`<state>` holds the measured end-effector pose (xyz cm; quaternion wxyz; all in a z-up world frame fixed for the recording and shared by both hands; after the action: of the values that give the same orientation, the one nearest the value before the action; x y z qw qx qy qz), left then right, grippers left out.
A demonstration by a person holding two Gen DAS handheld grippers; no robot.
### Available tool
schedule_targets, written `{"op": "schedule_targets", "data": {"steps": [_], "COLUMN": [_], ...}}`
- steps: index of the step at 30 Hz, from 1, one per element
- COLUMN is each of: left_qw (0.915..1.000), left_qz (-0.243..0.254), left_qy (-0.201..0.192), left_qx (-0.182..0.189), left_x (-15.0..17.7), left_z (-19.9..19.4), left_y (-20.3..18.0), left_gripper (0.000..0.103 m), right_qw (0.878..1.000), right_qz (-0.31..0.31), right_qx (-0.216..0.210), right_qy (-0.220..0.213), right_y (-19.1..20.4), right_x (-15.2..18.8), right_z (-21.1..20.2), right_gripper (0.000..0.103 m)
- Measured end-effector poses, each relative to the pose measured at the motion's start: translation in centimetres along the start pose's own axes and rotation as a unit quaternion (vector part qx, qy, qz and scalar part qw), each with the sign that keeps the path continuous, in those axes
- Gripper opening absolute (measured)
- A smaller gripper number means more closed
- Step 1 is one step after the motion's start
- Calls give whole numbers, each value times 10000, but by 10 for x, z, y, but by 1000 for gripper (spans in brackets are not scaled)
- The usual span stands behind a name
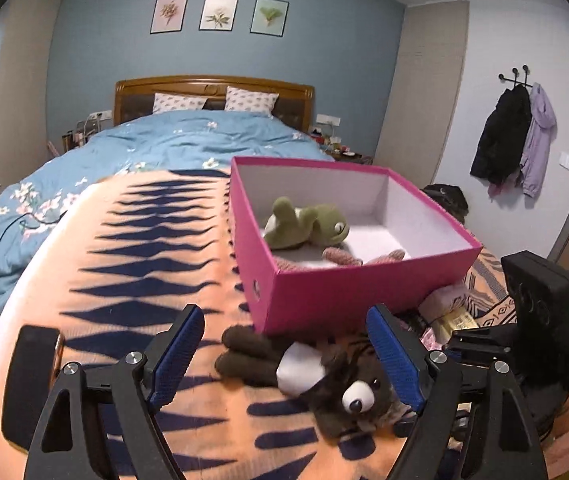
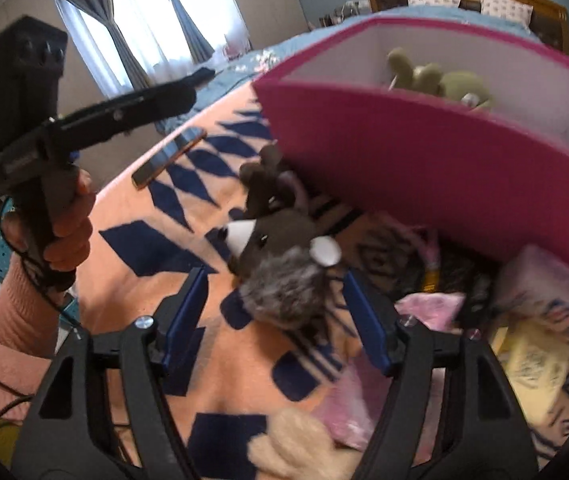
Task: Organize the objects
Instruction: 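Grasp the grey-brown raccoon plush with the right gripper and release it into the box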
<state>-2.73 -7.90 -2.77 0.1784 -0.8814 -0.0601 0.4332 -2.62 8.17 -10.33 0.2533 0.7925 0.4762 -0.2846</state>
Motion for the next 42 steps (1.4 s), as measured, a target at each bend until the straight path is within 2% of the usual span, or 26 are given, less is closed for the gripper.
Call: {"op": "schedule_targets", "data": {"steps": [7,8,10,13,16,25,29,31,35,39,42], "left_qw": [9999,9999,9998,9998,9997,9950,9890,9865,9815,9788,9782], "left_qz": [-80,-87,-100,-92,-23,597,919,962,1100,985,966], "left_qy": [82,96,123,175,253,721,1025,1165,1440,1664,1712], "left_qx": [-88,-95,-109,-100,-58,339,539,638,612,673,676], "left_x": [9,10,14,16,19,41,57,62,72,72,71], "left_z": [2,2,3,5,8,29,46,55,73,86,91], "left_y": [8,9,12,14,12,-24,-45,-52,-62,-64,-65], "left_gripper": [85,85,85,85,85,85,85,84,73,59,53], "right_qw": [9991,9993,9993,9996,9994,9952,9922,9906,9906,9921,9934], "right_qz": [-145,-104,3,139,217,762,1014,1129,1108,864,613], "right_qx": [351,329,372,255,217,49,257,171,345,670,835], "right_qy": [165,126,81,-59,-181,-619,-685,-750,-726,-608,-500], "right_y": [11,9,2,-7,-13,-49,-65,-71,-71,-64,-56], "right_x": [-2,-2,-1,-1,-2,9,17,21,21,20,16], "right_z": [23,23,22,11,-1,-52,-60,-62,-60,-58,-52], "right_gripper": [71,70,56,50,49,47,47,48,50,70,70]}}
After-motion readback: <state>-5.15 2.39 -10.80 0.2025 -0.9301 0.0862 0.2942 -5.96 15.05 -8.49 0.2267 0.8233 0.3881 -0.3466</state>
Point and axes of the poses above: each gripper's, at about its wrist camera, not at the fingertips, and z roughly the way its jaws point, y to its left, x to its underside, the point moved 2 cm from there along z, roughly the way its jaws point, and after that the axes turned 15 degrees about -z, right-handed, at the moved point
